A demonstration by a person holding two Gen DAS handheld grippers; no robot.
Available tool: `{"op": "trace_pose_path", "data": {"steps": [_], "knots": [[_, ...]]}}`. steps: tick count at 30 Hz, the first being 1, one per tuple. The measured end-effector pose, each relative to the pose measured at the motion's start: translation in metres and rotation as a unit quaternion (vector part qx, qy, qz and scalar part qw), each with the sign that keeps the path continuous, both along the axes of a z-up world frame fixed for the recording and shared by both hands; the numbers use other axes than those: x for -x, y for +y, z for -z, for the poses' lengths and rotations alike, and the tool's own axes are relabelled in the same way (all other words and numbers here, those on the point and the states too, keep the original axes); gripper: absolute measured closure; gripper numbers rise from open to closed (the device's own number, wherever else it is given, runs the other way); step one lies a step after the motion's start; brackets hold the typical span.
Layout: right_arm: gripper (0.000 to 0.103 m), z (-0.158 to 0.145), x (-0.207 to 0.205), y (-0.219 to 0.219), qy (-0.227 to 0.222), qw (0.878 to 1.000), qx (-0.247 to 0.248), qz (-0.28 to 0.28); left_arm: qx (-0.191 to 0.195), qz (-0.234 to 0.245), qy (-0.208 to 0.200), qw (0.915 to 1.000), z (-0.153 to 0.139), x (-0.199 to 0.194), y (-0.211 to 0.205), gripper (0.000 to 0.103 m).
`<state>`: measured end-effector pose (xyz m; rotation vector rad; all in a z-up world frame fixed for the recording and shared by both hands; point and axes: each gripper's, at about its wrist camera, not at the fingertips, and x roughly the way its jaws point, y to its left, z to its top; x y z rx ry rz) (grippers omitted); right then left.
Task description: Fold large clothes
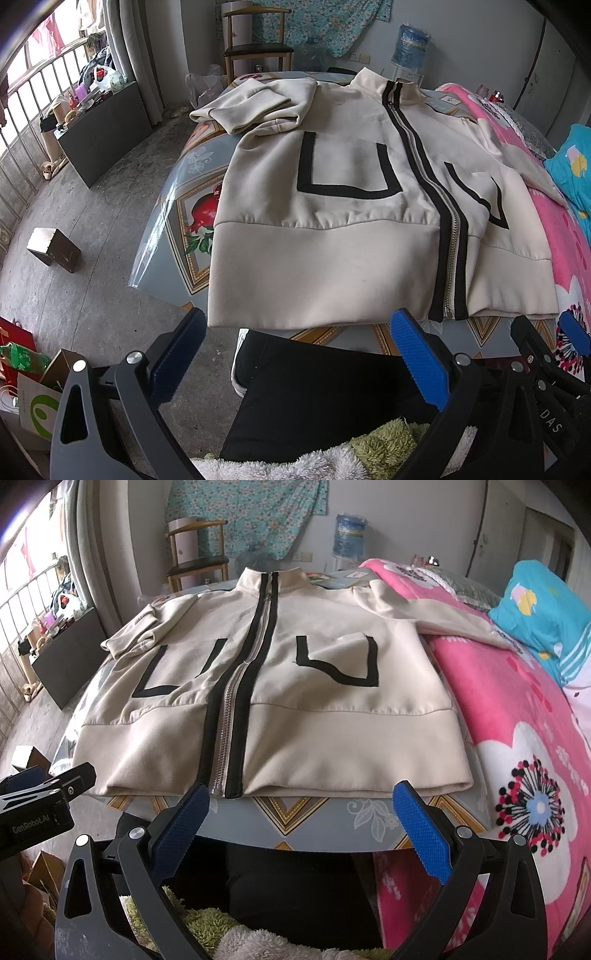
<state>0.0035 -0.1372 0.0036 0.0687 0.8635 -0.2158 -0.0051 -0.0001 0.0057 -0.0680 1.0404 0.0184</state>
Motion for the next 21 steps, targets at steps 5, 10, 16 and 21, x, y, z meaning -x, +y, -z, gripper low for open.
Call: {"op": "trace_pose_path", "data": {"steps": [5,10,16,21], "knots": [[0.007,0.0002,-0.0009,0.0005,0.001,1.0,0.001,-0.002,0.0,0.0,-0.001,1.0,-0.001,-0.0003,0.0017,0.005],[0.007,-0.0004,-0.0012,0.0007,0.0,1.0,0.001,-0.002,0.0,-0.002,-0.004,1.0,-0.0037,-0.0009,0.0058,0.005],[0.007,-0.0009,-0.0029,0.0021,0.001,1.0,0.001,-0.002,-0.002,-0.006,-0.004,1.0,-0.0042,-0.0033,0.0078,0.005],[0.007,-0.0025,-0.0097,0.0032,0.005,1.0,0.002,-0.005,-0.002,-0.011,-0.002,0.9999,-0.003,-0.0086,0.0078,0.005]]}}
